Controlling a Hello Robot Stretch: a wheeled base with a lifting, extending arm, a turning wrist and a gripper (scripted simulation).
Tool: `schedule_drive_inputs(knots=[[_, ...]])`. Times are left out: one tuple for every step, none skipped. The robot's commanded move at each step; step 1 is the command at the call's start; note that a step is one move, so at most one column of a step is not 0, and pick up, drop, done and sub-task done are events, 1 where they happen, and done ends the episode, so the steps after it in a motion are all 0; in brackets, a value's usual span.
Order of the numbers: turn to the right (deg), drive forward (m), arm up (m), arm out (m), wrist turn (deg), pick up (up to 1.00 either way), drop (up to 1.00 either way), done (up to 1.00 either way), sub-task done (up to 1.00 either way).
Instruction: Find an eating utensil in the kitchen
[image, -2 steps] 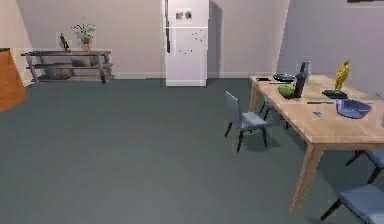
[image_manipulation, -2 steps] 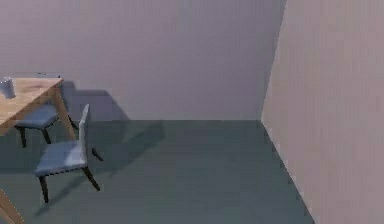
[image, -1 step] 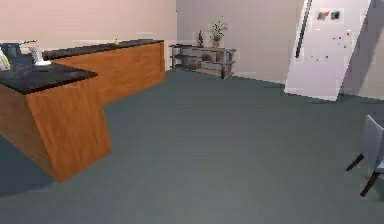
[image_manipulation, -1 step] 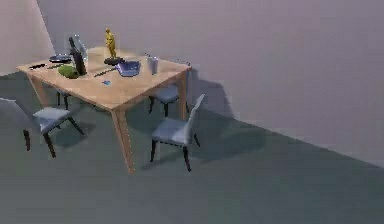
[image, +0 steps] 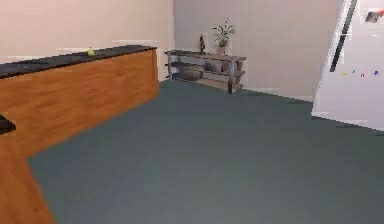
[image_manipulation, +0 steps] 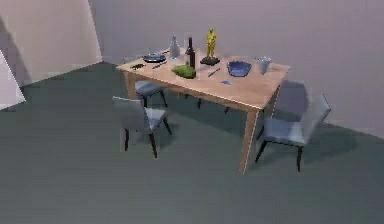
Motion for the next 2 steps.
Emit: schedule_drive_inputs(knots=[[0.0,1.0,0.0,0.0,0.0,0.0,0.0,0.0,0.0],[0.0,1.0,0.0,0.0,0.0,0.0,0.0,0.0,0.0]])
